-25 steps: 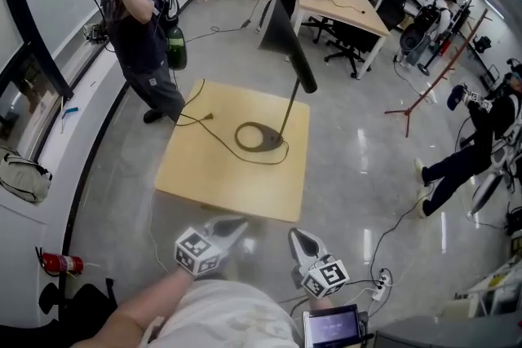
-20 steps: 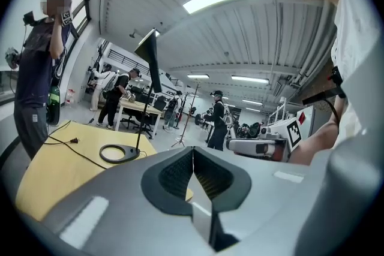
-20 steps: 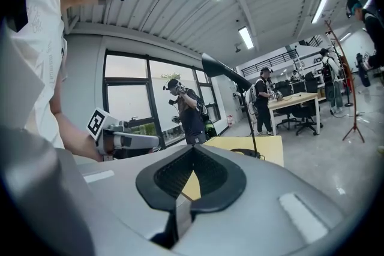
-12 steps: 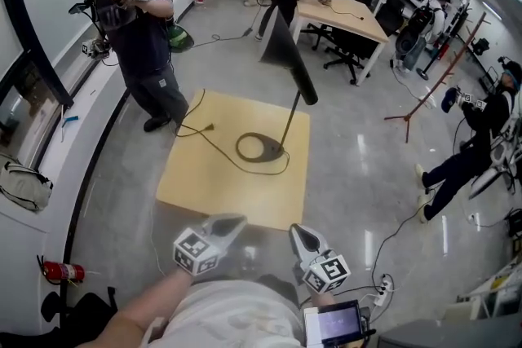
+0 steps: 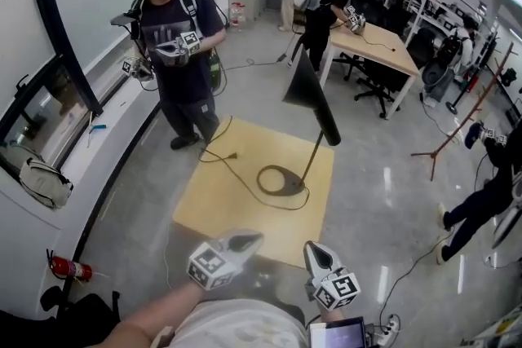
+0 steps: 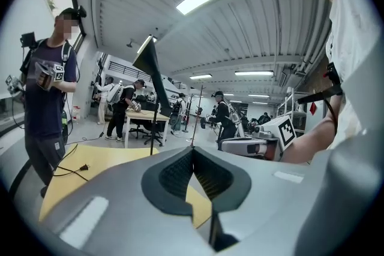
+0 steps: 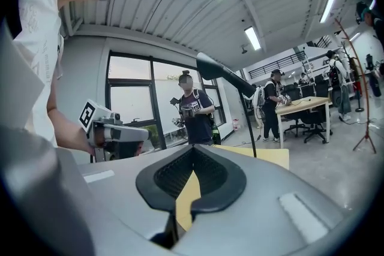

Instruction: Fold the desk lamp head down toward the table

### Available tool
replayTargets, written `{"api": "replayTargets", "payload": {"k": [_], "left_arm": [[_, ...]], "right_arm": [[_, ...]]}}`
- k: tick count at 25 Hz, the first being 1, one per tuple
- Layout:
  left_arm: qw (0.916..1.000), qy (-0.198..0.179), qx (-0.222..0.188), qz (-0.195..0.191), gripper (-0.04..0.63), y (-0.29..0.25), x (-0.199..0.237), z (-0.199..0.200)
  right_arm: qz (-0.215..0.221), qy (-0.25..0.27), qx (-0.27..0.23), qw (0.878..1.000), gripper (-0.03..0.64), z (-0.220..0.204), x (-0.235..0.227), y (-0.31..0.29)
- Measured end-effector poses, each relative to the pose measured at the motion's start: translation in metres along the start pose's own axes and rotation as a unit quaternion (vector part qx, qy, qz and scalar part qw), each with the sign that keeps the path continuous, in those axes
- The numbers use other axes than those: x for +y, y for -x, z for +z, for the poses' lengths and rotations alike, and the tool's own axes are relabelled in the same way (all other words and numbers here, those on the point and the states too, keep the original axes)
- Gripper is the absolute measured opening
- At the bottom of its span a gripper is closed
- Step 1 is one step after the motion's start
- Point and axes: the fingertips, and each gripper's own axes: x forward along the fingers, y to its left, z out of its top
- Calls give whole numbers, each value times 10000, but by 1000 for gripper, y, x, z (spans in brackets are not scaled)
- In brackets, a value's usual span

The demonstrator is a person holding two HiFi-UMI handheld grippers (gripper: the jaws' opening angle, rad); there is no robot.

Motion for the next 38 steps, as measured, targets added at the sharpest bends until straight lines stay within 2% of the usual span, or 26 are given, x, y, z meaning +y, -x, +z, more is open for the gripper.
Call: {"api": "replayTargets", "payload": {"k": [5, 10, 16, 22, 28, 32, 38], "left_arm": [[9997, -62, -89, 209, 2, -32, 16, 22], [9995, -218, -87, 231, 2, -71, 17, 48], [9968, -588, -141, 519, 3, -99, 29, 70], [9943, -685, -216, 788, 3, -125, 30, 101], [9903, -924, -167, 1020, 3, -133, 32, 114], [9861, -1126, -113, 1219, 3, -128, 38, 121], [9805, -1364, -387, 1361, 21, -111, 56, 150]], "right_arm": [[329, 214, 65, 9992, 12, 18, -30, -26], [546, 454, 120, 9974, 12, 38, -62, -37], [809, 623, 38, 9948, 12, 62, -92, -50], [1062, 759, 46, 9914, 12, 78, -119, -50], [1306, 877, 46, 9875, 12, 87, -133, -56], [1282, 841, 29, 9882, 12, 89, -139, -61], [1176, 848, 21, 9894, 12, 91, -132, -75]]}}
